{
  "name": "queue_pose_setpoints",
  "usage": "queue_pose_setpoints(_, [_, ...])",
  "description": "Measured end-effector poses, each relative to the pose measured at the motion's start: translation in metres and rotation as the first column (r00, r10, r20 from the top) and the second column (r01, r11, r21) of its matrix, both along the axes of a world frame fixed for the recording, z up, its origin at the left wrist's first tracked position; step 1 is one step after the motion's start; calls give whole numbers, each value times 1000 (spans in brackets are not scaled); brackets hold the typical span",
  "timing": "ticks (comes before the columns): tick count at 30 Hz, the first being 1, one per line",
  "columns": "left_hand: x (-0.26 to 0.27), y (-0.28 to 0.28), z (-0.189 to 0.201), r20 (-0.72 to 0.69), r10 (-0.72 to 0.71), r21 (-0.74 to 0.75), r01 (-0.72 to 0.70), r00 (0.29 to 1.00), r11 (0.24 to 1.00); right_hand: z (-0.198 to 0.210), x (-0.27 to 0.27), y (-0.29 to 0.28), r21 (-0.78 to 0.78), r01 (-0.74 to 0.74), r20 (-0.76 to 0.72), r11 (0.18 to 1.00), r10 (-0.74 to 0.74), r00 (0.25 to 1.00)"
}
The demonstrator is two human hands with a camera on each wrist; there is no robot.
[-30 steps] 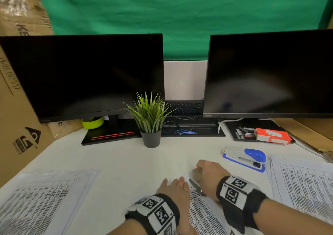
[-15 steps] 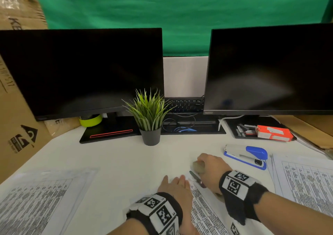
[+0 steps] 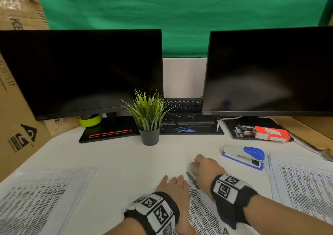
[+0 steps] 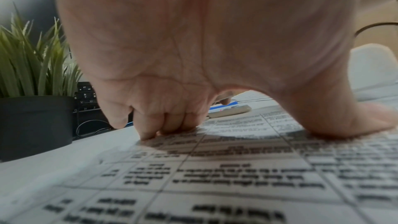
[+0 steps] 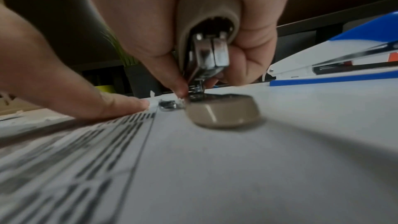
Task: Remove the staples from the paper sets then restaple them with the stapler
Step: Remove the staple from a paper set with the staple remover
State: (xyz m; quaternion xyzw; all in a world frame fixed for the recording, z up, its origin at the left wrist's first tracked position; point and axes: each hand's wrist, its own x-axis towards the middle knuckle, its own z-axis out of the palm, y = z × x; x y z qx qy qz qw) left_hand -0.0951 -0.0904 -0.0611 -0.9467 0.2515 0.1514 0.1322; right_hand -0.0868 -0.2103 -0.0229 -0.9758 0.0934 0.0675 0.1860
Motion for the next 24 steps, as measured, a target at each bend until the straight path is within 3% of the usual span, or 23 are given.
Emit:
queue_pose_setpoints(8, [1, 4, 5, -70, 2, 4, -1, 998, 1000, 9, 31, -9, 165, 127, 23, 978, -132, 991])
queue_pose_setpoints(11, [-2, 18, 21, -197, -29, -144, 1, 980, 990, 14, 26, -27, 287, 200, 62, 937, -227, 972])
queue_pose_setpoints(14, [-7, 46, 48, -343, 38, -338, -161, 939, 927, 18, 11, -47, 376, 230, 74, 898, -276, 958])
queue_pose_setpoints(17, [-16, 85, 57, -107, 197, -477, -225, 974, 850, 27, -8, -55, 429, 206, 72, 879, -260, 963])
queue_pose_setpoints(19, [-24, 110, 55, -15, 287, -465, -260, 958, 846, 31, -21, -51, 444, 171, 91, 879, -234, 968])
queue_pose_setpoints(24, [-48, 130, 46, -154, 272, -311, -308, 950, 899, 33, -43, -26, 479, 81, 137, 874, -166, 977])
